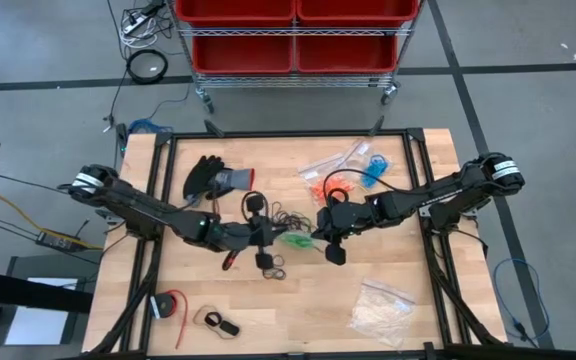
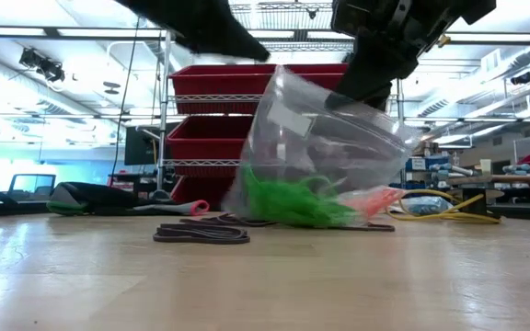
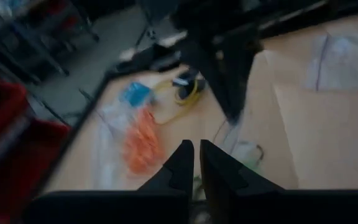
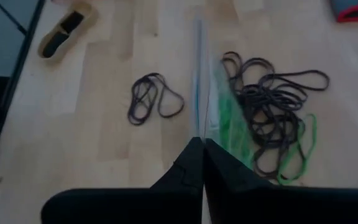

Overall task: Sort rubber bands
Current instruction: Open the transparent zip bag

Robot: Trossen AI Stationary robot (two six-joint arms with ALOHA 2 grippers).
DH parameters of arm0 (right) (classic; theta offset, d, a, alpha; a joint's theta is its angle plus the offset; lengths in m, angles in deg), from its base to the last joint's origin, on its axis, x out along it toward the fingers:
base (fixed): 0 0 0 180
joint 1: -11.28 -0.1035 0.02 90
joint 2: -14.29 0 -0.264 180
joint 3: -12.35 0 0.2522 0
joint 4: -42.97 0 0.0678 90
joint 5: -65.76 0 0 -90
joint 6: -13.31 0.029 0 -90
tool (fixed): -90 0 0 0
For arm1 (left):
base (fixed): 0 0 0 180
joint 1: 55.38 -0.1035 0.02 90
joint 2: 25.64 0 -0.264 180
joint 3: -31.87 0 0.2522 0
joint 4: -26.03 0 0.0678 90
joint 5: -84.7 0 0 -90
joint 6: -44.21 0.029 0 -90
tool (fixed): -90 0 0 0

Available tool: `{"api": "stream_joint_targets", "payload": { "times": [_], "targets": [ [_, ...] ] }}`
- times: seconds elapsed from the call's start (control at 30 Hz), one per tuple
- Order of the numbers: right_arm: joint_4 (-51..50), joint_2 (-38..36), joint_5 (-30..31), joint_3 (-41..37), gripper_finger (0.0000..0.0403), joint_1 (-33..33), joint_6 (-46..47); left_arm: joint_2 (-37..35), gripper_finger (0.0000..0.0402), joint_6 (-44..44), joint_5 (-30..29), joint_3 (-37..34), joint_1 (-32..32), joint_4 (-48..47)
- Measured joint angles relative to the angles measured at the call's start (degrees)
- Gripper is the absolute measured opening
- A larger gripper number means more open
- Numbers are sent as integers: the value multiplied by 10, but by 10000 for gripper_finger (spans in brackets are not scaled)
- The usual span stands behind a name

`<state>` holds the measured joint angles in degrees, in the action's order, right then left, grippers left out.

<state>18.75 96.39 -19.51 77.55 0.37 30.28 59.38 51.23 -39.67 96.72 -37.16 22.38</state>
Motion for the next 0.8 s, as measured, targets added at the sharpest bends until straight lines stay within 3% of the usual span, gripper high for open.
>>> {"api": "stream_joint_targets", "payload": {
  "times": [0.17, 0.5, 0.8],
  "targets": [
    [25, 0, 6, 0, 0, 8, 5, -14, 37, 89, -16, 15, 22, -25],
    [59, 2, 2, 0, 0, 20, 0, 46, 37, 137, 55, 81, 24, -107],
    [55, 3, 2, 0, 0, 21, 0, 102, 55, 155, 55, 156, 2, -174]
  ]
}}
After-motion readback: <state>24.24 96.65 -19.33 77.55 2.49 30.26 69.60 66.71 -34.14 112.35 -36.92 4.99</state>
